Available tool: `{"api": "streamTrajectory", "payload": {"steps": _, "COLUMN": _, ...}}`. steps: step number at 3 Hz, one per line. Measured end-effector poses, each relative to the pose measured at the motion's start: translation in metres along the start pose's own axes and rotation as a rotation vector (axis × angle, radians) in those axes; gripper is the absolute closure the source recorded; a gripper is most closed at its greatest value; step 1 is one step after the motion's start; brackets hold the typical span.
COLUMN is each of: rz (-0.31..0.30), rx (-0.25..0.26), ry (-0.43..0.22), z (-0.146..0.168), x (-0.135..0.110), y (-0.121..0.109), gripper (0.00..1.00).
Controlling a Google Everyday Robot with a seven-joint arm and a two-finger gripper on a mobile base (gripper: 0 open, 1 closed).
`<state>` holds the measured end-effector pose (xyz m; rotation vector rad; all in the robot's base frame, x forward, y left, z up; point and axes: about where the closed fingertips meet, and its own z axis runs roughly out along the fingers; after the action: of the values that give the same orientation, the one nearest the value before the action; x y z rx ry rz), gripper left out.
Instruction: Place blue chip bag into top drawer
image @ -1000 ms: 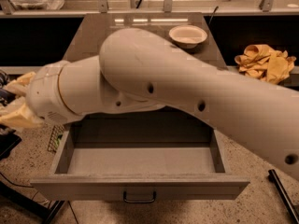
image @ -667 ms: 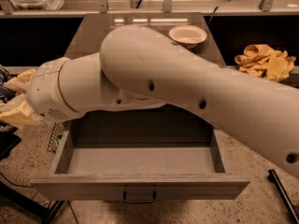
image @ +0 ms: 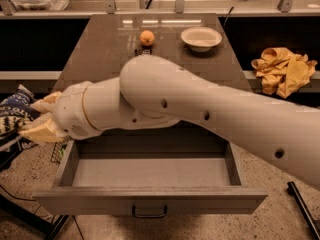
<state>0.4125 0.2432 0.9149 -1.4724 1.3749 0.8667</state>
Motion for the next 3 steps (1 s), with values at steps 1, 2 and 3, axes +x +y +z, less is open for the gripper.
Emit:
{"api": "streamTrajectory", "payload": {"steps": 1, "rz": 0.075, "rx": 0.037, "ry": -0.069, "z": -0.006, "x": 0.051, "y": -0.007, "gripper": 1.00}}
{"api": "streamTrajectory", "payload": {"steps": 2, "rz": 0.135, "rx": 0.105, "ry": -0.143, "z": -0.024, "x": 0.099, "y": -0.010, "gripper": 1.00}}
{"api": "streamTrajectory", "payload": {"steps": 3, "rz": 0.182, "rx": 0.145, "ry": -0.144, "z": -0.042, "x": 0.129, "y": -0.016, "gripper": 1.00}}
